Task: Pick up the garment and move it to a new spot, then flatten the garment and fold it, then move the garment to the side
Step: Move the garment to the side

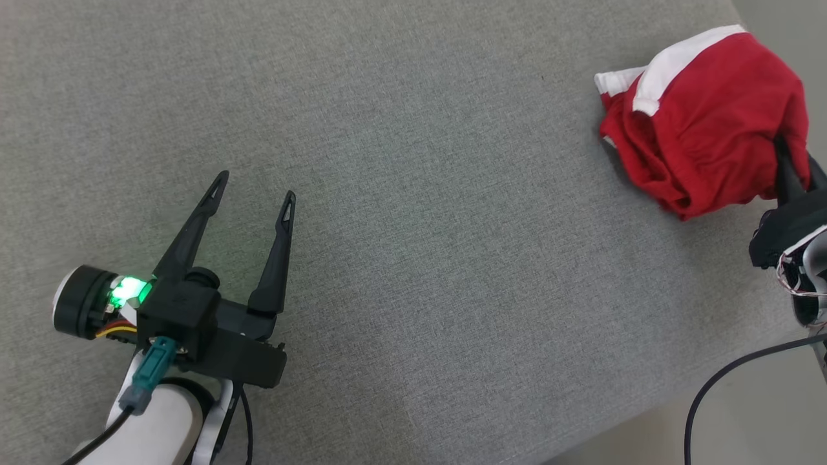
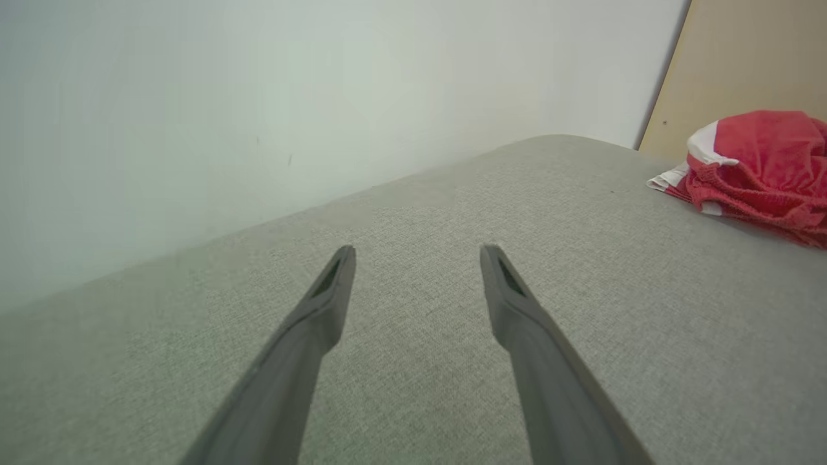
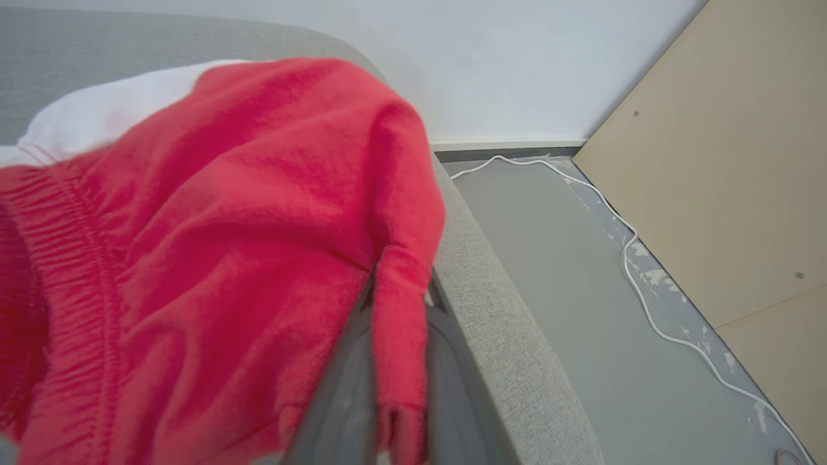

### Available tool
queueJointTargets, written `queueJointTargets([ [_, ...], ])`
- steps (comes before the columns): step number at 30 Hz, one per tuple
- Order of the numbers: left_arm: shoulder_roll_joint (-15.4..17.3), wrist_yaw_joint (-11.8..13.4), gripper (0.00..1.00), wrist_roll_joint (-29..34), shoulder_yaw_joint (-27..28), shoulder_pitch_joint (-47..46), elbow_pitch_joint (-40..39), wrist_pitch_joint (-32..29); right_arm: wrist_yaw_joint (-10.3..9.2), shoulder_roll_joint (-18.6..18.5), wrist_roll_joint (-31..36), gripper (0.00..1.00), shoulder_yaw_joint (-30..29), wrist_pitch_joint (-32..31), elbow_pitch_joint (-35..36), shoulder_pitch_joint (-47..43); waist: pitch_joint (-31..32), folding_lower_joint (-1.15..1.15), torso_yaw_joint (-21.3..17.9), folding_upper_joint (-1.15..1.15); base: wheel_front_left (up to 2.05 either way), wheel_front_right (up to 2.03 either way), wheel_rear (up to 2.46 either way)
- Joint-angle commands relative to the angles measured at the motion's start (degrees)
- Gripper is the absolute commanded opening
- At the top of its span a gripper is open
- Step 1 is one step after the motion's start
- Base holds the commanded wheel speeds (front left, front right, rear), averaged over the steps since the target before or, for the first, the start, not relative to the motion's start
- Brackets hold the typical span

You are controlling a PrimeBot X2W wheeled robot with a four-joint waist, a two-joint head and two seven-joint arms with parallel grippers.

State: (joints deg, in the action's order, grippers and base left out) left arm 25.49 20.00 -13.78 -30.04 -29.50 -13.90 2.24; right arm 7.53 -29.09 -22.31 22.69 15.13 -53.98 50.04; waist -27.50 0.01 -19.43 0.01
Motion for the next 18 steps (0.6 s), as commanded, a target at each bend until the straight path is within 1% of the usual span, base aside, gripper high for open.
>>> queueJointTargets([
  [1,0.41,-0.06,1.0,0.7,-0.12,-0.58,-0.44,-0.07,-0.07,-0.19,0.29,0.32,-0.63,0.14,-0.6,0.8,-0.48,-0.01,-0.16,-0.01,0.0,0.0,0.0],
  [2,0.42,-0.07,1.0,0.74,-0.19,-0.64,-0.46,-0.14,-0.07,0.03,0.26,0.52,-1.09,0.14,-1.63,0.97,-0.53,-0.01,-0.12,-0.01,0.0,0.0,0.0],
  [3,0.36,-0.08,1.0,0.75,-0.31,-0.62,-0.4,-0.13,-0.07,0.48,0.31,1.0,-1.49,0.13,-3.01,0.84,-0.46,-0.01,-0.04,-0.01,0.0,0.0,0.0],
  [4,0.24,-0.1,1.0,0.7,-0.43,-0.63,-0.29,-0.04,-0.07,0.85,0.62,1.0,-1.84,0.14,-3.86,1.08,-0.36,-0.01,0.08,-0.01,0.0,0.0,0.0],
  [7,-0.05,-0.04,1.0,0.22,-0.53,-0.6,0.14,0.36,-0.07,0.4,1.03,1.0,-4.29,0.14,-4.8,1.41,0.12,-0.01,0.4,-0.01,0.0,0.0,0.0],
  [10,-0.15,0.09,1.0,-0.36,-0.39,0.31,0.78,0.94,-0.07,0.52,1.15,1.0,-8.03,0.16,-3.78,0.41,1.32,-0.01,0.5,-0.01,0.0,0.0,0.0],
  [13,-0.25,0.31,1.0,-1.2,-0.14,1.76,1.48,1.55,-0.07,1.62,2.43,1.0,-11.89,0.15,0.0,-1.51,3.25,-0.01,0.54,-0.01,0.0,0.0,0.0],
  [14,-0.25,0.31,1.0,-1.2,-0.14,1.76,1.48,1.55,-0.07,1.62,2.43,1.0,-11.89,0.15,0.0,-1.51,3.25,-0.01,0.54,-0.01,0.0,0.0,0.0],
  [18,-0.61,0.87,1.0,-2.44,0.36,3.45,2.22,2.75,-0.07,3.99,4.66,1.0,-17.08,0.15,8.69,-5.5,6.03,-0.01,1.1,-0.01,0.0,0.0,0.0],
])
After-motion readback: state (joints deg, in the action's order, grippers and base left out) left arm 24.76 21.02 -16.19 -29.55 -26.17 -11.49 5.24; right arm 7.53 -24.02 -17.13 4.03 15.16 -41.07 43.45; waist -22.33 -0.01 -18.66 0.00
